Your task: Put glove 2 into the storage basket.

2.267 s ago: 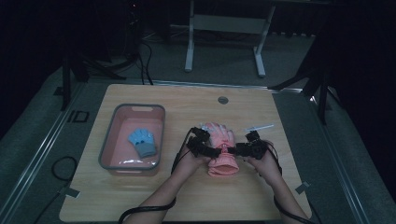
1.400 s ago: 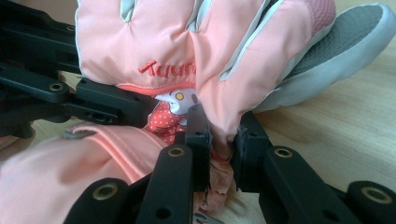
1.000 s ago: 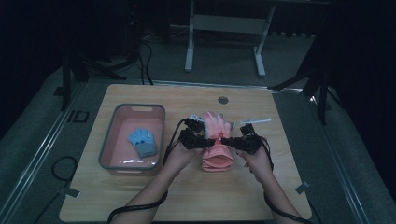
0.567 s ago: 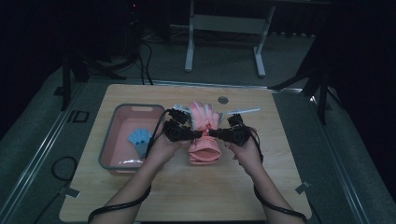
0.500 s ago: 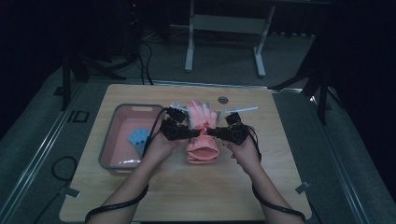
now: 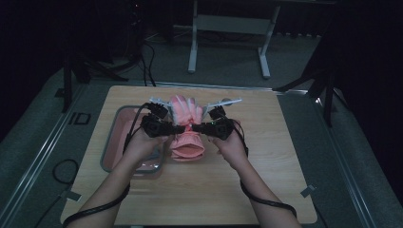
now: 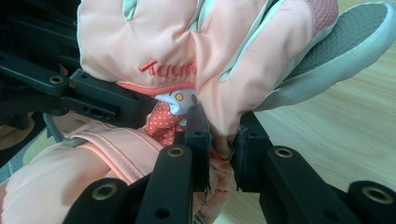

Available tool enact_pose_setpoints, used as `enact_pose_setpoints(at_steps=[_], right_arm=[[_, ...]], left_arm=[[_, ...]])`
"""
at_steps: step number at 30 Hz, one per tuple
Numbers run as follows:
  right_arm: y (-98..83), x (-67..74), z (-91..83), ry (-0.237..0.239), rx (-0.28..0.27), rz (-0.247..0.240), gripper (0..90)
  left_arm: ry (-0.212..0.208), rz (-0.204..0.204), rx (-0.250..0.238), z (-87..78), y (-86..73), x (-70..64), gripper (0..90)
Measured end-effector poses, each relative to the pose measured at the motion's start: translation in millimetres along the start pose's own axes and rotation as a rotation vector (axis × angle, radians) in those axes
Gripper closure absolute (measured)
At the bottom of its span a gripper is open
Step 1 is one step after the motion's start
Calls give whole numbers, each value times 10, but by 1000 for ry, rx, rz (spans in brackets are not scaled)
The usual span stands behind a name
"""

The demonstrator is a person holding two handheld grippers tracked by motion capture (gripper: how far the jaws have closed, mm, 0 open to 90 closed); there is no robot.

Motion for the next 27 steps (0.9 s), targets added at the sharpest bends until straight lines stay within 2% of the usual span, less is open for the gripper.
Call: enact_pose_setpoints(at_steps=[1, 4, 7, 11, 19, 24, 25, 27], right_arm=[[0, 0, 0, 0, 0, 0, 783], [109, 108, 101, 12, -1, -8, 783], [185, 187, 173, 25, -5, -10, 782], [267, 300, 292, 40, -11, -17, 782], [475, 551, 598, 50, -15, -17, 782], [551, 684, 816, 53, -10, -17, 782], [551, 684, 816, 53, -10, -17, 782], [555, 733, 949, 67, -3, -16, 782]], left_arm=[[0, 0, 0, 0, 0, 0, 675], [15, -4, -4, -141, -4, 97, 675], [13, 1, 0, -255, -11, 197, 674], [35, 1, -1, -392, -36, 303, 674], [46, -39, -15, -674, -103, 640, 674], [66, -55, -10, -780, -183, 836, 673], [66, -55, -10, -780, -183, 836, 673], [77, -63, -3, -802, -245, 929, 673]])
Point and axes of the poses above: each handheld gripper's, and its own axes: z roughly forward along the jaws, y roughly out of its top, x roughly to its left, the point moved 2 cm from there along z, roughly forward along the jaws, and after that the axes turned 7 degrees about -z, right-handed, at the moved point
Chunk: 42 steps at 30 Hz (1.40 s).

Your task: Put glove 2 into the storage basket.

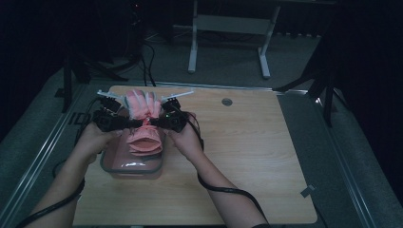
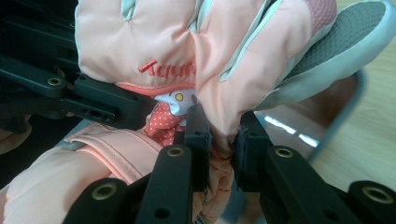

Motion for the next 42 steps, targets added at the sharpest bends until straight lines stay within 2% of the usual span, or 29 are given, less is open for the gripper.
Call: enact_pose_setpoints(at_steps=[6, 10, 11, 14, 18, 21, 26, 29, 30, 32, 35, 40, 42], right_arm=[[-85, 52, 291, -13, 28, 0, 782], [-186, 29, 444, -6, 62, 11, 781], [-218, 23, 482, -7, 76, 15, 781], [-301, 17, 563, -12, 107, 4, 779], [-381, 3, 634, -6, 149, 14, 772], [-392, 10, 644, -10, 173, -6, 767], [-366, 47, 688, -29, 213, -48, 758], [-362, 70, 726, -49, 229, -67, 750], [-363, 87, 746, -61, 233, -79, 732], [-364, 87, 753, -64, 225, -76, 702], [-360, 84, 758, -53, 228, -76, 667], [-356, 84, 760, -59, 219, -80, 612], [-346, 77, 730, -78, 195, -107, 548]], left_arm=[[0, -11, 18, 98, -172, 242, 673], [-12, -42, 41, 213, -296, 354, 673], [-11, -57, 51, 242, -328, 374, 672], [-5, -73, 72, 311, -402, 403, 672], [1, -91, 94, 380, -483, 420, 671], [-2, -108, 97, 381, -511, 427, 671], [34, -111, 117, 396, -534, 422, 664], [53, -125, 131, 422, -552, 433, 637], [58, -128, 130, 423, -559, 441, 602], [75, -140, 121, 423, -572, 455, 551], [129, -144, 118, 422, -593, 459, 476], [202, -110, 112, 414, -589, 422, 431], [205, -112, 102, 410, -583, 422, 413]])
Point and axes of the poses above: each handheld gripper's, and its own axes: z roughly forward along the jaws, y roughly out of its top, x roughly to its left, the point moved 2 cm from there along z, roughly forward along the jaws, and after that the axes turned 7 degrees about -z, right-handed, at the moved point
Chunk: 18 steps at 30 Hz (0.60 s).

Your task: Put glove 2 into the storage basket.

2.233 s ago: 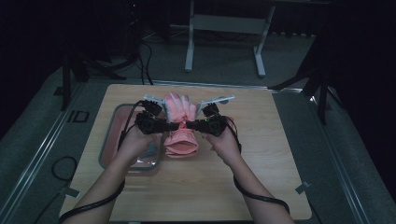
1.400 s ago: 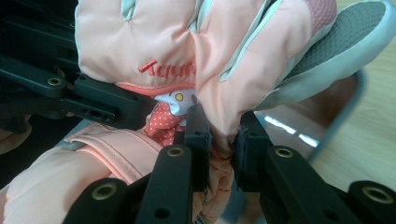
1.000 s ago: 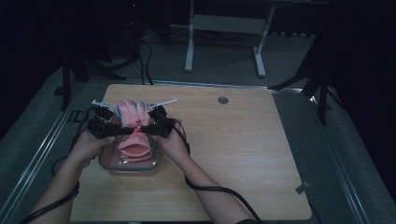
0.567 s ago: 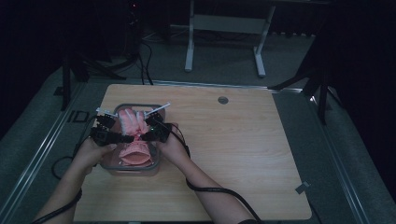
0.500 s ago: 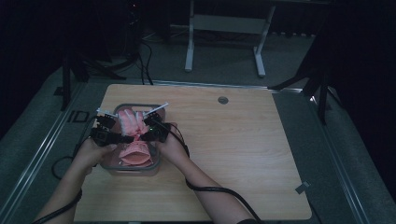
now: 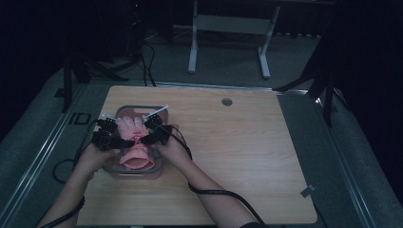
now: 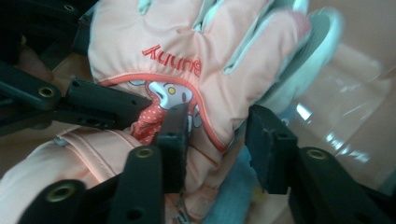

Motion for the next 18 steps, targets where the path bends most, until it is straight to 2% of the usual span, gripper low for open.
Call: enact_pose_setpoints(at_steps=[2, 6, 8, 10, 12, 14, 16, 18], right_arm=[[3, -20, -34, 12, -16, 5, 510], [-6, -93, -116, 34, -50, 18, 443], [-11, -132, -163, 68, -69, 29, 390], [-20, -161, -208, 107, -88, 21, 339], [-33, -181, -254, 133, -101, 12, 262], [-50, -210, -299, 161, -115, 20, 211], [-68, -242, -336, 149, -118, 26, 192], [-84, -272, -367, 161, -124, 25, 161]], left_arm=[[9, 1, -8, -2, 8, -7, 406], [14, 5, -56, -22, 23, -24, 370], [4, 4, -83, -43, 23, -21, 319], [-11, -1, -111, -70, 23, -12, 244], [-2, 2, -137, -100, 25, -20, 183], [-13, 8, -162, -141, 24, -41, 163], [-30, 9, -190, -182, 23, -67, 141], [-29, 16, -210, -219, 21, -95, 101]])
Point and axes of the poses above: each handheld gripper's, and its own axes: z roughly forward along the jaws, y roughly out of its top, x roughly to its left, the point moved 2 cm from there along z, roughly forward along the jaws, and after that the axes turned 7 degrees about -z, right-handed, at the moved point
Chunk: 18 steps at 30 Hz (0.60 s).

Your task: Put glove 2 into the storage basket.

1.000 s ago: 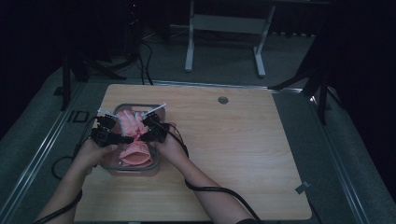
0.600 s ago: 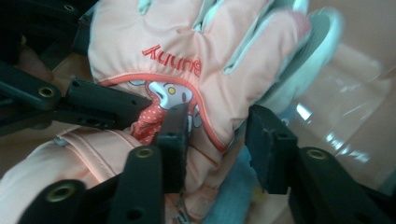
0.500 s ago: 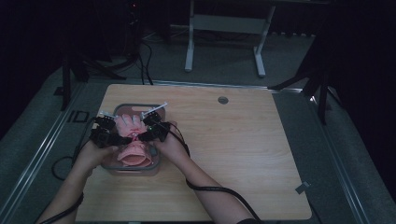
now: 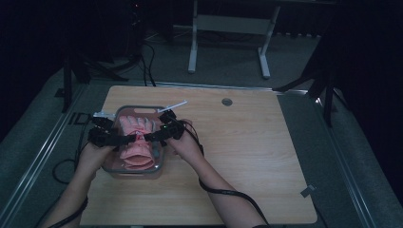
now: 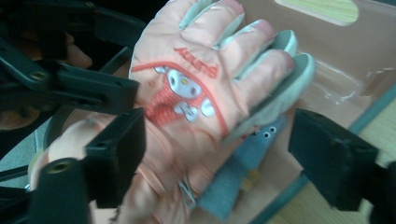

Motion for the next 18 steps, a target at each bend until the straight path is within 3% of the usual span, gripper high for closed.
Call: enact_pose_setpoints(at_steps=[2, 8, 18], right_arm=[[-12, -17, -47, -3, -11, -5, 160], [-56, -20, -169, 16, -24, -22, 157], [-198, -71, -404, 5, -33, -51, 159]], left_arm=[[5, 12, -24, -37, 1, -33, 86], [-41, 41, -87, -117, -14, -217, 85], [-157, 140, -110, -74, -102, -730, 85]])
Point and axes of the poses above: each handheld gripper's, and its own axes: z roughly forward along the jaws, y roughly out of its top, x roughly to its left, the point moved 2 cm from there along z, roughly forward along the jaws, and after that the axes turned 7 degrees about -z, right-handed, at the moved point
